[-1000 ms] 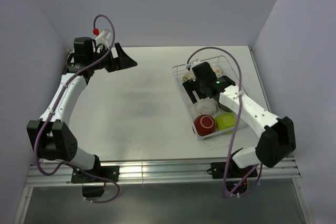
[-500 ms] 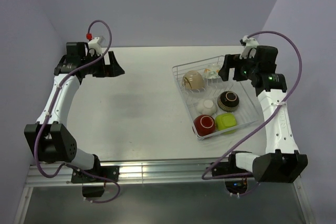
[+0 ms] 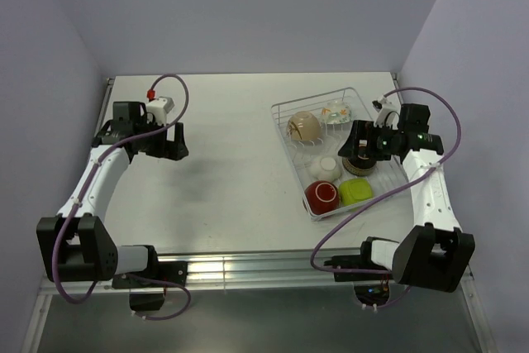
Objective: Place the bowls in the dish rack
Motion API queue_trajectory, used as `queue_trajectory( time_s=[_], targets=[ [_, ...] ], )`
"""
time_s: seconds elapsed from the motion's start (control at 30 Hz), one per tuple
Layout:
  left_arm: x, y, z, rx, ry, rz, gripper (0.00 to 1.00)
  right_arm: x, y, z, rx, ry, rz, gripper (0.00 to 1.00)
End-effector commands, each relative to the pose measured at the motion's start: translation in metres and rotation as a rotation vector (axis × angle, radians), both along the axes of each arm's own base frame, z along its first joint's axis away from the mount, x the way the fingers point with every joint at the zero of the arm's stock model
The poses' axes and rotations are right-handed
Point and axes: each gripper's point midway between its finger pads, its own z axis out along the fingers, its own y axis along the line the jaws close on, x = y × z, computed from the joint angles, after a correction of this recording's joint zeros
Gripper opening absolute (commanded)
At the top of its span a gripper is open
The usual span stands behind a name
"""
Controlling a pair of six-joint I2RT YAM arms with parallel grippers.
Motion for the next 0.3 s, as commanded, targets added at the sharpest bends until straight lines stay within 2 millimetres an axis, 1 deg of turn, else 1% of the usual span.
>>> queue_trajectory(
  time_s=[0.0,0.1,0.2,0.27],
  targets=[
    [0.006,0.007,0.015,0.052,-0.104,-0.013,0.99,-0.005,0.003,0.008,-0.019,-0.065,0.038,1.0],
    [0.009,0.007,0.017,0.043,-0.125,0.009,0.99,-0.007,0.003,0.004,-0.033,-0.065,0.042,1.0],
    [0.01,0.002,0.017,0.011,-0.109,0.007,1.0,-0.009,0.006,-0.003,-0.042,-0.056,0.054,1.0],
    [0.013,0.002,0.02,0.005,-0.108,0.014,1.0,-0.007,0.006,-0.003,-0.045,-0.063,0.058,1.0]
  ],
)
